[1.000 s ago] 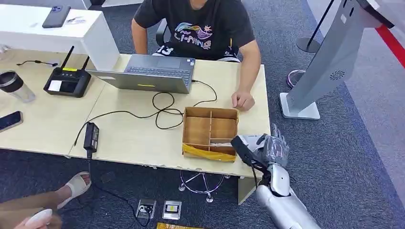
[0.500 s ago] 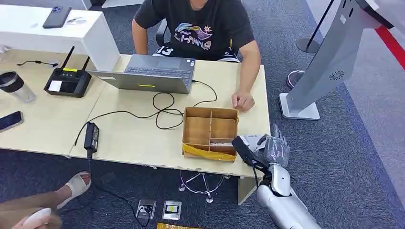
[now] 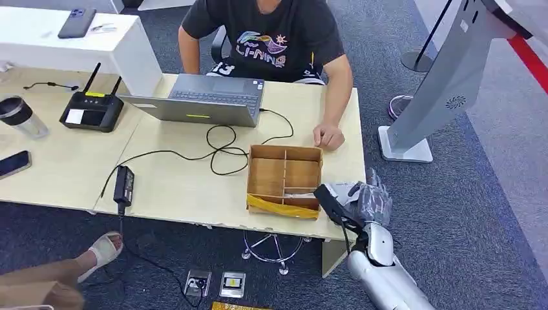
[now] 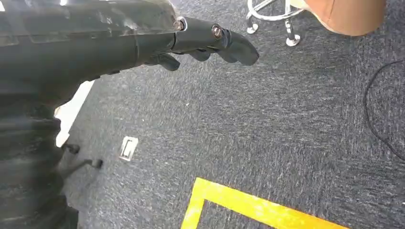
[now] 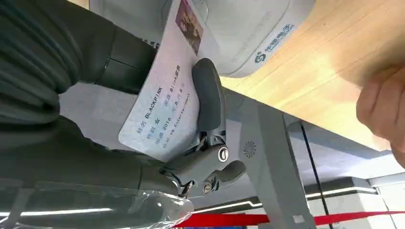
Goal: Pass the card to the sensor for recognition and then transmit it.
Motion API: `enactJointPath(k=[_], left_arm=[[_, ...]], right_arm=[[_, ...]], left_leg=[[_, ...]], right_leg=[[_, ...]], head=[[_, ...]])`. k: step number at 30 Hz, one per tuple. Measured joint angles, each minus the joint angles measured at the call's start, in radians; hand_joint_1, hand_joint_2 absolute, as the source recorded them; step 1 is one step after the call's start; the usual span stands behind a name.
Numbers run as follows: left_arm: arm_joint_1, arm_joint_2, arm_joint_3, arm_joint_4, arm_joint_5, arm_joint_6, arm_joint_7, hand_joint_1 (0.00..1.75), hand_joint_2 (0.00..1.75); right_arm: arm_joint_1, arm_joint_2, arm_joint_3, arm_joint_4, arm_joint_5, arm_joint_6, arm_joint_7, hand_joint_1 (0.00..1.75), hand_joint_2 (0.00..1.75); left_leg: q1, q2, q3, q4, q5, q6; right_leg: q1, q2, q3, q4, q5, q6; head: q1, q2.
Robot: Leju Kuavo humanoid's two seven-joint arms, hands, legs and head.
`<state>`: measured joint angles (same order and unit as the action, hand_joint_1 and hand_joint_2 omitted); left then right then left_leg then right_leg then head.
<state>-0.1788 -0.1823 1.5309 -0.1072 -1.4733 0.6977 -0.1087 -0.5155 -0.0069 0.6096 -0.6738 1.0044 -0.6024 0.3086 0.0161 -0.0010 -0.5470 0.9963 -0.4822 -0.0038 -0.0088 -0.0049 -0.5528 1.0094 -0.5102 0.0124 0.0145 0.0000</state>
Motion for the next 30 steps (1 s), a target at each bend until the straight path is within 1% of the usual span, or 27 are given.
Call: enactJointPath(k=[5, 9, 12, 17, 22, 27, 30], left_arm=[[0.001, 0.008, 0.000, 0.000, -0.014, 0.000, 0.002, 0.00, 1.75], [0.002, 0.010, 0.000, 0.000, -0.006, 0.000, 0.011, 0.00, 1.75], [0.002, 0.008, 0.000, 0.000, 0.002, 0.000, 0.011, 0.00, 1.75], [0.002, 0.003, 0.000, 0.000, 0.006, 0.000, 0.034, 0.00, 1.75], [-0.001, 0.002, 0.000, 0.000, 0.006, 0.000, 0.039, 0.00, 1.75], [-0.001, 0.002, 0.000, 0.000, 0.016, 0.000, 0.045, 0.00, 1.75], [-0.002, 0.002, 0.000, 0.000, 0.015, 0.000, 0.061, 0.00, 1.75]], right_arm=[[0.021, -0.017, 0.000, -0.188, 0.047, 0.039, 0.014, 1.75, 1.75], [0.015, -0.027, -0.001, -0.328, 0.075, 0.038, 0.004, 1.75, 1.75], [-0.004, -0.031, 0.000, -0.420, 0.090, 0.043, -0.001, 1.75, 1.75], [-0.062, -0.030, 0.005, -0.560, 0.091, 0.091, -0.011, 1.75, 1.75], [-0.160, -0.002, 0.032, -0.587, 0.101, 0.135, -0.017, 1.75, 1.75], [-0.203, 0.019, 0.050, -0.585, 0.109, 0.153, -0.018, 1.75, 1.75], [-0.267, 0.044, 0.074, -0.552, 0.140, 0.197, 0.008, 1.75, 1.75]], left_leg=[[0.000, 0.001, -0.001, 0.000, 0.000, 0.000], [0.000, 0.001, -0.002, 0.000, 0.000, 0.000], [0.000, 0.001, -0.002, 0.000, 0.000, 0.000], [0.000, 0.001, -0.002, 0.000, 0.000, 0.000], [0.000, 0.000, -0.002, 0.000, 0.000, 0.000], [0.000, 0.000, -0.002, 0.000, 0.000, 0.000], [0.000, 0.001, -0.003, 0.000, 0.000, 0.000]], right_leg=[[0.000, 0.000, -0.001, 0.000, 0.000, 0.000], [0.000, 0.000, -0.002, 0.000, 0.000, 0.000], [0.000, 0.000, -0.002, 0.000, 0.000, 0.000], [0.000, 0.000, -0.001, 0.000, 0.000, 0.000], [0.000, -0.001, -0.002, 0.001, 0.001, 0.000], [0.000, 0.000, -0.002, 0.001, 0.001, 0.000], [0.000, 0.000, -0.003, 0.001, 0.001, 0.000]], head=[[0.000, 0.000], [0.000, 0.000], [0.000, 0.000], [0.000, 0.000], [0.000, 0.000], [0.000, 0.000], [0.000, 0.000]])
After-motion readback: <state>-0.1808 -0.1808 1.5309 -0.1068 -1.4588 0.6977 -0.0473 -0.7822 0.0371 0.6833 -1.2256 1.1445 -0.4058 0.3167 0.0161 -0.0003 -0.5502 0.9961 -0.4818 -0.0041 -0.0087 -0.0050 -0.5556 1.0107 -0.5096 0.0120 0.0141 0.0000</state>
